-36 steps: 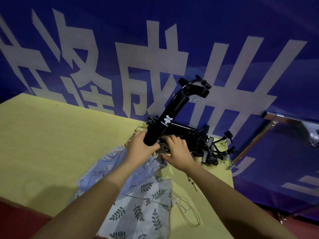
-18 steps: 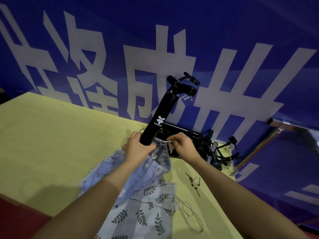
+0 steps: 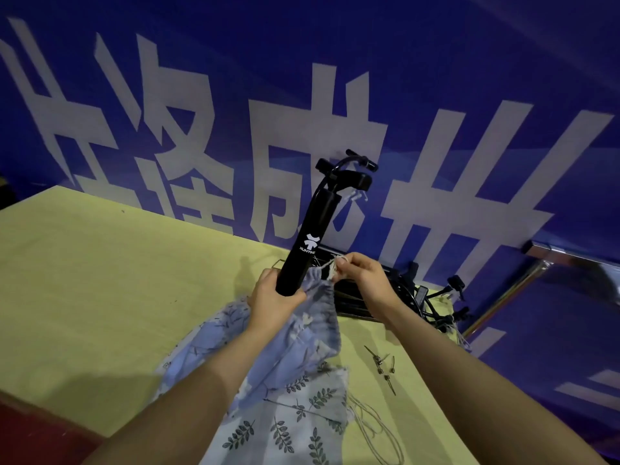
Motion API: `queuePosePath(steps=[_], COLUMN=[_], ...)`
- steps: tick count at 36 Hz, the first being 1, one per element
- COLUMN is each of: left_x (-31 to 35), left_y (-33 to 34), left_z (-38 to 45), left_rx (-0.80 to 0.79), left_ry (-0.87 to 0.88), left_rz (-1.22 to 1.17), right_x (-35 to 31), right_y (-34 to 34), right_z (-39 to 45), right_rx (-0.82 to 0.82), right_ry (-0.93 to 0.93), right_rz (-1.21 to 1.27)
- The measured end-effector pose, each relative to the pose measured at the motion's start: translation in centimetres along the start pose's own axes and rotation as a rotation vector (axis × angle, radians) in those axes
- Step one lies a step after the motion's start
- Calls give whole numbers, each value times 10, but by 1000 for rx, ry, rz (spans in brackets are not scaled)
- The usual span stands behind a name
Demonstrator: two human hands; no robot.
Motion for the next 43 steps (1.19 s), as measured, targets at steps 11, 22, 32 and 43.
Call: queuePosePath(steps=[11,22,32,43], left_x=[-2,0,30,83], left_y=[3,1,-25,-63], left_z=[3,15,23,21], left_rx=[-6,-285,-185,44], left_ry=[104,199,236,575], left_rz=[40,420,66,329], right_x=[-21,-9,13,14], right_y=[22,23,30,47], right_z=[9,12,12,8], right_rx=[-81,22,33,-48], right_ry=[15,-65,-111,-101], right_rz=[44,-63,-223,-382])
Point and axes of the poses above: each hand's wrist, its own z-axis towards the middle knuckle, its own y-axis out of the palm, x = y × z, the point moved 4 cm from there along z, towards the middle knuckle, and after that the axes turned 14 degrees about z, right-handed, at the moved point
